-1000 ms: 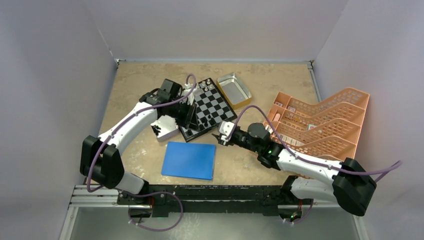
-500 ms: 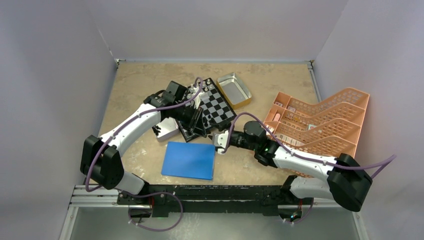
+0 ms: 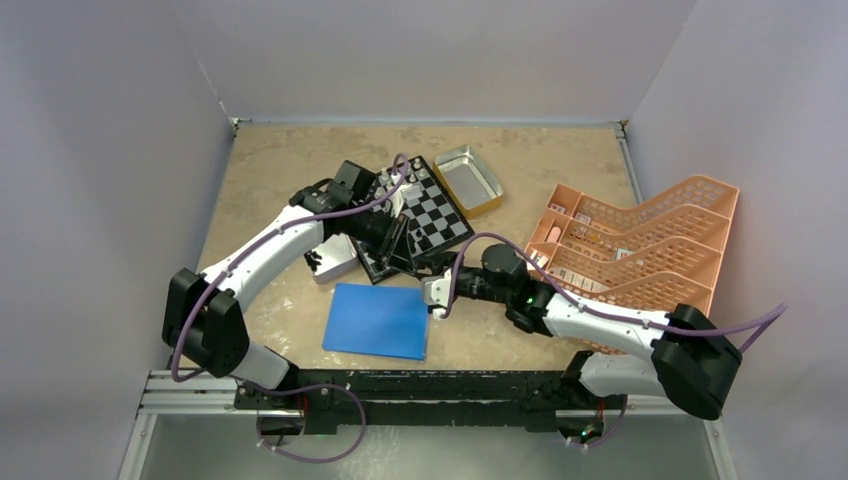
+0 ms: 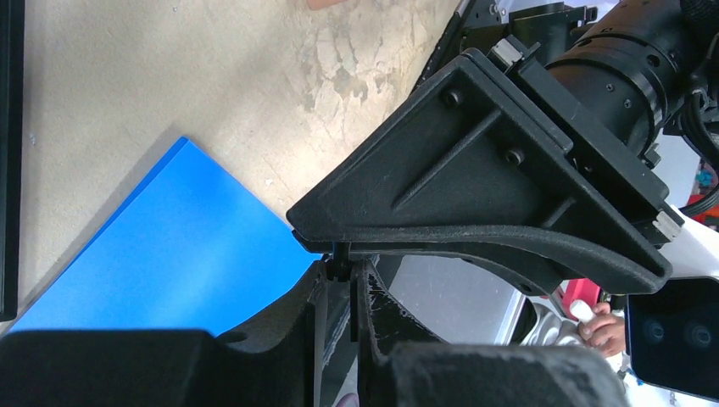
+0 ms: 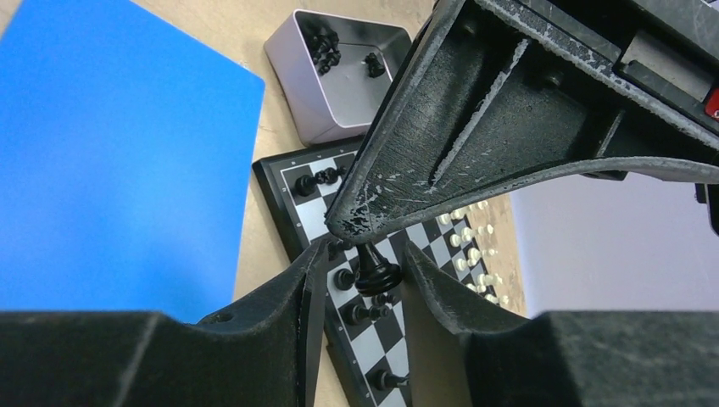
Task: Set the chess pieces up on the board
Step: Place the chess piece on the chessboard.
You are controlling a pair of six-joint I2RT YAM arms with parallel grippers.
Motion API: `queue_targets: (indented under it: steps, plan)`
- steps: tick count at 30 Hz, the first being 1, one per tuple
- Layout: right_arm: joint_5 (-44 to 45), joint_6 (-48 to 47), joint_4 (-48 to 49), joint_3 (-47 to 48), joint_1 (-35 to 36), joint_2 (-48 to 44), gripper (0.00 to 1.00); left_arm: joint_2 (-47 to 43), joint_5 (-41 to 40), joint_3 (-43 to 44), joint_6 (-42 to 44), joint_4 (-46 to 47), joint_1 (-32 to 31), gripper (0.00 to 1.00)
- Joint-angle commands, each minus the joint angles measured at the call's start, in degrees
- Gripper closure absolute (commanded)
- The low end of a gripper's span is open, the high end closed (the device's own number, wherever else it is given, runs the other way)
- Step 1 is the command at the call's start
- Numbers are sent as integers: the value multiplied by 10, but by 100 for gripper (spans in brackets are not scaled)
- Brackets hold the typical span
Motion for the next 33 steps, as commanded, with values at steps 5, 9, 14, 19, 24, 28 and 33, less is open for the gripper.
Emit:
queue_targets:
  steps: [5,9,14,19,24,28,33]
  plan:
    - [-19,-15,17,14,9,-2,74,4,16,43,14,-8,-3,100]
    - [-10,42,56,4,9,-7,84,-16,-15,51,-14,12,-4,95]
    - [0,150,166,-27,9,-31,92,-62,-27,37,-60,75,-3,85]
    - [28,241,240,-32,8,-42,93,-104,-53,17,-80,121,-3,79]
    - [70,338,289,-34,9,-43,93,-139,-107,5,-86,143,-4,70]
    - [113,412,319,-37,9,-46,94,-177,-140,-10,-101,177,-4,68]
    - [168,507,320,-15,9,-40,93,-209,-127,-20,-112,215,-3,64]
